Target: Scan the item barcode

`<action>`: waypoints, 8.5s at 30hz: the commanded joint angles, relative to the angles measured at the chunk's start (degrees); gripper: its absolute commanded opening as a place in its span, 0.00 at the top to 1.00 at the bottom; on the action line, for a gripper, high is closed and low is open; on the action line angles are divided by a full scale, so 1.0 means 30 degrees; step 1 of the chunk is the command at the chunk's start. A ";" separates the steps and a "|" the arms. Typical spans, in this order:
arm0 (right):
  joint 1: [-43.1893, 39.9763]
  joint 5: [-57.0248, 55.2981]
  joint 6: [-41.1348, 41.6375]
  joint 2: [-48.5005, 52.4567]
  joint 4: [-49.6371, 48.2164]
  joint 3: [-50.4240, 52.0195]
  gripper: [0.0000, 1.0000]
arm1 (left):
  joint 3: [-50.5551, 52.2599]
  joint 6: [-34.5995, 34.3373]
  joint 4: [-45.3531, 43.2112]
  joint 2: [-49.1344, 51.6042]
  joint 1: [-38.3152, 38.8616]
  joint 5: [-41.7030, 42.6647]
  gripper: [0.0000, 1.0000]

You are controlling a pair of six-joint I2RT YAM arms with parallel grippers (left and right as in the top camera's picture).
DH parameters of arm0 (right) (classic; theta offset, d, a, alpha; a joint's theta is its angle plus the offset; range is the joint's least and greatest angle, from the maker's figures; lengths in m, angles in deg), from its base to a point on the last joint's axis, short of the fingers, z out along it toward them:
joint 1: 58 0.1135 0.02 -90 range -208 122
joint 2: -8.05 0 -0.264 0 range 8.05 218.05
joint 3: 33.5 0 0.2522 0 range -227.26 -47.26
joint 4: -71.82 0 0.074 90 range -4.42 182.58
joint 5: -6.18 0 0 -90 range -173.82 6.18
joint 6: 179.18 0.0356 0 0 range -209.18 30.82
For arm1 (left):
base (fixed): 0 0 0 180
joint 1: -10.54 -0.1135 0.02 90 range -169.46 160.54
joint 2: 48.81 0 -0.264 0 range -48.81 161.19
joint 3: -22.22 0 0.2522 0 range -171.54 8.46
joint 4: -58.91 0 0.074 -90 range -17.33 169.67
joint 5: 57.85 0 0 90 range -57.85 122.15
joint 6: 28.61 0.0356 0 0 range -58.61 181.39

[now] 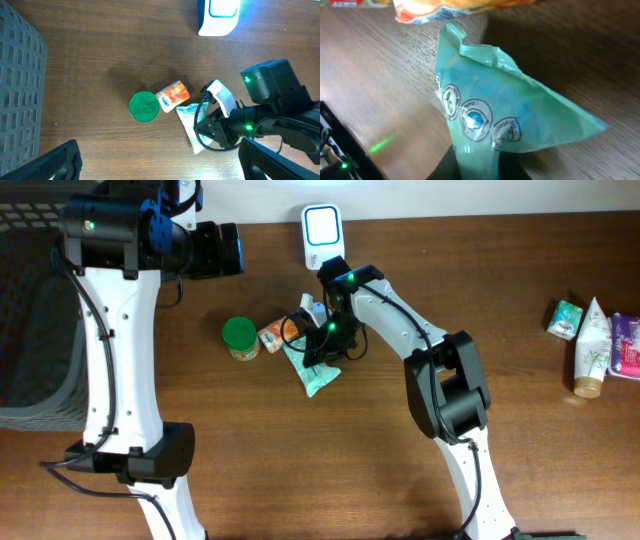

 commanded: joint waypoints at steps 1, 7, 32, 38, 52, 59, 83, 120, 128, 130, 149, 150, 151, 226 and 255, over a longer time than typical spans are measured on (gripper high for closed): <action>-0.0291 -0.3548 0.0350 -0.0117 0.2871 -0.3606 0.96 | -0.0211 0.0299 0.0015 -0.0277 -0.0036 0.0000 0.01; -0.0291 -1.1723 0.5115 -0.0102 0.7133 -0.6411 0.96 | -0.0204 0.0299 0.0015 -0.0277 -0.0036 0.0007 0.01; -0.5217 -0.0284 0.1894 -0.0350 0.5333 -0.1676 0.27 | -0.0204 0.0299 0.0015 -0.0277 -0.0022 0.0007 0.01; -0.2273 -1.0724 0.5042 -0.2404 0.5384 -0.1712 0.29 | -0.0204 0.0291 0.0022 -0.0277 -0.0044 0.0000 0.01; 0.2499 -1.8323 0.7606 -0.2215 0.2579 0.0175 0.59 | -0.0211 0.0299 0.0015 -0.0277 -0.0109 0.0000 0.01; 0.2477 -1.8608 0.7533 -0.2215 -0.0372 0.3672 0.58 | -0.0204 0.0291 0.0015 -0.0277 -0.0117 0.0000 0.01; 0.4218 -2.3613 0.7497 -0.1785 0.1435 0.3162 0.42 | -0.0204 0.0299 0.0015 -0.0277 -0.0124 0.0007 0.01; -0.6448 0.3147 0.3038 -0.1202 -0.1902 0.5195 0.76 | -0.0204 0.0299 0.0015 -0.0277 -0.0124 0.0000 0.01; -0.7898 -0.7373 0.2353 -0.1297 0.5996 -0.3264 0.32 | -0.0211 0.0291 0.0015 -0.0277 -0.0124 0.0007 0.01; -0.7949 -0.7563 0.2018 -0.1297 0.6841 -0.4160 0.32 | -0.0204 0.0299 0.0015 -0.0277 -0.0124 0.0007 0.01; -0.1974 -1.7930 1.1052 -0.1282 0.5268 -0.3592 0.41 | -0.0211 0.0299 0.0015 -0.0277 -0.0160 0.0007 0.01; -0.1166 -1.9343 1.1934 -0.1282 0.4903 -0.3344 0.41 | -0.0211 0.0299 0.0015 -0.0277 -0.0160 0.0007 0.01; -0.0729 -1.9934 1.2335 -0.1268 0.4532 -0.3169 0.41 | -0.0204 0.0299 0.0015 -0.0277 -0.0160 0.0007 0.01; -0.2820 0.0255 -0.6156 -0.1668 0.3978 -0.5916 0.96 | -0.0211 0.0299 0.0015 -0.0277 -0.0160 0.0000 0.01; -0.2317 -0.1319 -1.6225 -0.2259 -0.1406 -0.8429 0.96 | -0.0204 0.0291 0.0015 -0.0277 -0.0160 0.0007 0.01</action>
